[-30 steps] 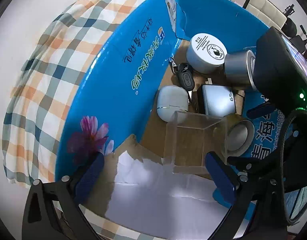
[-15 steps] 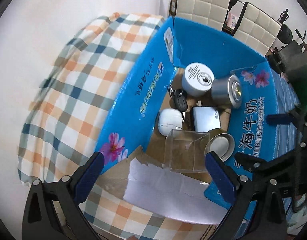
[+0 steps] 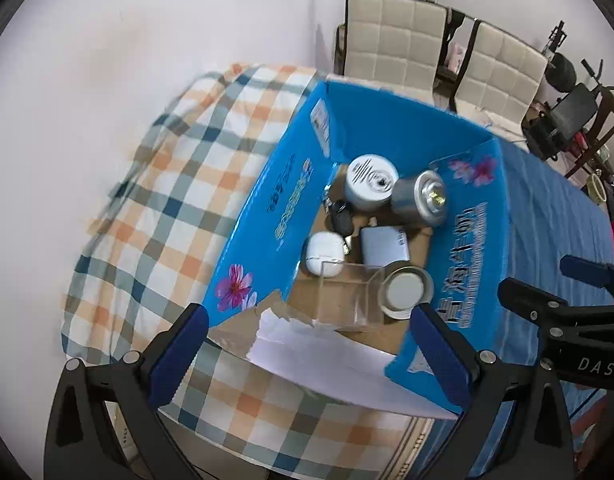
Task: Organize rigid objects
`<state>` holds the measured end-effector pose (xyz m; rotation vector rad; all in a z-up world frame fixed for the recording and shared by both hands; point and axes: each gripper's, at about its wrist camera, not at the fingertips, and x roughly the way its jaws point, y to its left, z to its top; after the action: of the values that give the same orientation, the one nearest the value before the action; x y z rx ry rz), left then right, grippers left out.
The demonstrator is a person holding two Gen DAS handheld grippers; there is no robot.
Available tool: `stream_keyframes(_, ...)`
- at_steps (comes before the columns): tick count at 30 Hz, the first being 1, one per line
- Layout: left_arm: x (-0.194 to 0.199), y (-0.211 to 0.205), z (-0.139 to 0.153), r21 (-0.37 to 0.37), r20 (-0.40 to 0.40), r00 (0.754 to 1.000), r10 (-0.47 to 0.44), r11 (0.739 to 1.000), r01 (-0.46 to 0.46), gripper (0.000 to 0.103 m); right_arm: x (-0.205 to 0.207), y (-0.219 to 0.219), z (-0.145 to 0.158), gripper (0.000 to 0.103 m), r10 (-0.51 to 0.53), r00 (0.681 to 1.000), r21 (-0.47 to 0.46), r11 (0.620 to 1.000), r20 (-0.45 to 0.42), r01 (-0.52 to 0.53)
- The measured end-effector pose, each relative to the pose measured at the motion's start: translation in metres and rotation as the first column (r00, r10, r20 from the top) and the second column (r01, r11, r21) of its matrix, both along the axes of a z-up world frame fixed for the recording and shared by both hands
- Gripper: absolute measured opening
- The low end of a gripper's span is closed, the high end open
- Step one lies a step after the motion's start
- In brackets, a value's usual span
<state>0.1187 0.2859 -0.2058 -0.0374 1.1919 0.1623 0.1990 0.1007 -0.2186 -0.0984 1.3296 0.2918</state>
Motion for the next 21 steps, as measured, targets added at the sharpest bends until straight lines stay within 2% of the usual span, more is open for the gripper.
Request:
stream_keyframes(5, -0.016, -0.014, 0.045, 0.018, 0.058, 0.998, -0.001, 1.0, 0.0, 0.103, -0.024, -0.015, 0.017, 0.099, -0.061, 0.998, 0.072, 0.996, 0.027, 0.059)
stream_keyframes(13, -0.058, -0.041, 0.13, 0.025, 0.167, 0.986, 0.007, 1.0, -0.011, 0.103, -0.082, -0.06, 0.102, 0.099, -0.133, 0.985, 0.164, 0.98, 0.11, 0.114)
stream_keyframes(17, -0.079, -0.056, 0.156, 0.018, 0.195, 0.981, 0.014, 1.0, -0.018, 0.103, -0.114, -0.078, 0.149, 0.099, -0.152, 0.974, 0.209, 0.971, 0.165, 0.116)
stream_keyframes(21, -0.093, -0.069, 0.171, 0.02, 0.195, 0.981, -0.003, 1.0, -0.001, 0.103, -0.137, -0.091, 0.18, 0.099, -0.161, 0.968, 0.235, 0.965, 0.19, 0.115)
